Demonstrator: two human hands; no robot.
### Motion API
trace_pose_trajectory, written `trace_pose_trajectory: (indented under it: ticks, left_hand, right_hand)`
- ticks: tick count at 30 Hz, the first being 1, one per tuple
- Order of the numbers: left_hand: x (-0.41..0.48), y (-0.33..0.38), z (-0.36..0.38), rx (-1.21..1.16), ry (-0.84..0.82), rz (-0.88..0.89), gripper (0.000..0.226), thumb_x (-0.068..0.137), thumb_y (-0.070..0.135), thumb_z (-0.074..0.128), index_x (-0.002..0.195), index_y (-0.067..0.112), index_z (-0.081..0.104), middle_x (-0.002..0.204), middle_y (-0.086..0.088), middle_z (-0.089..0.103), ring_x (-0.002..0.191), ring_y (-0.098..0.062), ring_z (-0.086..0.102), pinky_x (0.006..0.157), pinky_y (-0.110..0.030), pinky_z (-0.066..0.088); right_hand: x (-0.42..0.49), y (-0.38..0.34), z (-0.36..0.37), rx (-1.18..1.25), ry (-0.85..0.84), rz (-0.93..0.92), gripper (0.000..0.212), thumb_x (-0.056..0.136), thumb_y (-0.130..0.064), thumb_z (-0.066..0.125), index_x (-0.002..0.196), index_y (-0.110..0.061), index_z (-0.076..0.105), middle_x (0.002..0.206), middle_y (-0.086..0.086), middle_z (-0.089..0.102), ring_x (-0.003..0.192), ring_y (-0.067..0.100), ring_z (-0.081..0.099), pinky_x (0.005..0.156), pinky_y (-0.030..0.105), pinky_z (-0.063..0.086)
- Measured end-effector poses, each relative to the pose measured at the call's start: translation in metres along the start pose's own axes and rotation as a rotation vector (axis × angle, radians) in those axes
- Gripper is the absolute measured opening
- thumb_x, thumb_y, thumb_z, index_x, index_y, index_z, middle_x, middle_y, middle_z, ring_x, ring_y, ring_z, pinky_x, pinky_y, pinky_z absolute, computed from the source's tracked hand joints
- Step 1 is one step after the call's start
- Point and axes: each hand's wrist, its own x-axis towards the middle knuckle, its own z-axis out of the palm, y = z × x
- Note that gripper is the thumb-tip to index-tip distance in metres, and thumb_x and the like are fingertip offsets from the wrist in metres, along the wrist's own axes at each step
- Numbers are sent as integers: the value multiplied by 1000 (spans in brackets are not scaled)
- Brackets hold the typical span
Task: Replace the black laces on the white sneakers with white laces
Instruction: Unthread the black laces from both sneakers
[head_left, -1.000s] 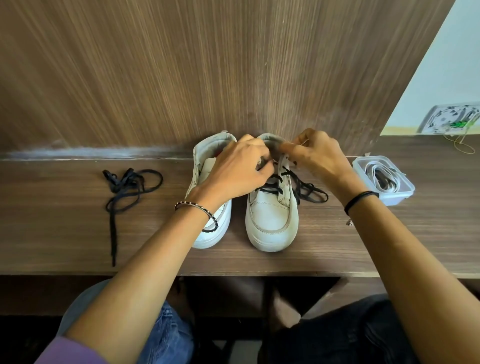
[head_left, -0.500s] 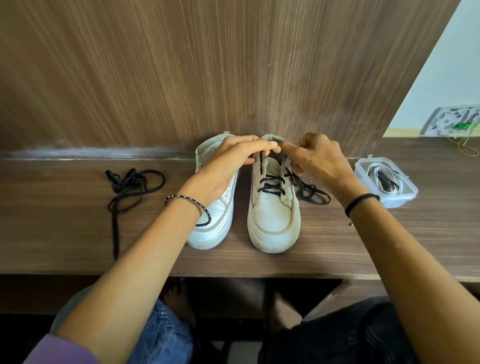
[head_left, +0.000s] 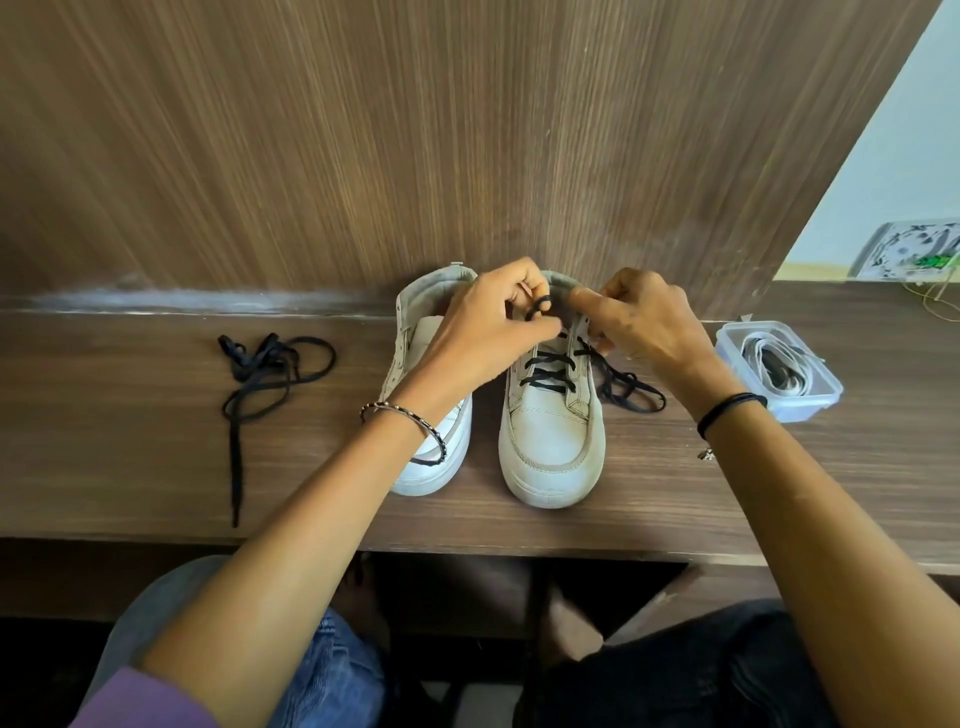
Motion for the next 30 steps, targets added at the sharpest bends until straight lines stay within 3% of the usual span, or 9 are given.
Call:
trace_pose_trajectory:
  ticks: [7,10,12,15,17,19,21,24,30]
  left_hand:
    - [-3,-4,-6,359,-62,153,39,86,31,79,123,33,68,71,14,60,111,-5,50,89,-35,47]
    - [-1,-9,-3,461,-78,199,16,90,38,73,103,31,79,71,15,47,114,-7,54,88,-42,52]
    - [0,-9,-2,439,-45,206,15,91,38,70,92,27,81,71,10,55,109,-8,57,85,-43,52]
    - [-2,1,-6,104,114,85,13,91,33,72,92,25,83,86,2,70,86,-6,63,82,-30,51]
    - [-3,8,-11,-160,227,-14,11,90,27,75,96,20,82,98,-3,71,90,-5,66,83,-17,48]
    - [-1,13,-15,-443,246,-110,10,92,20,73,95,12,78,106,-12,73,103,-13,69,92,-20,51]
    - [1,19,-20,-765,184,-193,8,97,12,63,92,9,68,100,-17,73,100,-25,72,94,-28,56]
    - [2,25,-21,-987,108,-278,16,103,7,51,87,9,54,79,-9,63,69,-21,67,70,-29,59]
    - [0,14,-16,-399,-12,-151,13,97,9,56,85,3,56,68,-5,58,51,-12,39,51,-26,35]
  right_hand:
    - [-2,-3,-1,-5,7,-9,47,90,-55,66,88,-8,68,71,6,74,80,21,70,72,36,51]
    - [-2,-3,0,-21,14,-4,47,89,-57,67,87,-10,68,69,4,74,79,19,70,74,36,52]
    - [-1,-2,0,-20,19,3,48,88,-58,67,89,-10,68,68,3,74,78,19,70,73,35,52]
    - [-2,-1,-1,-7,4,-10,46,90,-55,65,90,-9,68,71,4,75,79,22,73,80,39,56]
    - [-3,-1,-2,-13,-4,-20,45,91,-54,63,92,-9,67,73,5,76,80,23,73,84,43,58]
    - [-3,-2,-3,-19,-13,-23,48,91,-55,64,92,-8,67,76,6,76,80,25,73,85,46,59]
    - [-2,-2,-3,-18,-15,-19,49,90,-56,65,91,-7,67,77,7,76,79,25,73,85,48,59]
    - [-1,-2,-3,-20,-8,-13,46,89,-56,66,91,-10,67,75,5,76,77,22,74,84,49,59]
    - [0,0,-1,-25,-6,-15,47,89,-57,66,93,-10,67,78,5,76,77,22,73,84,48,60]
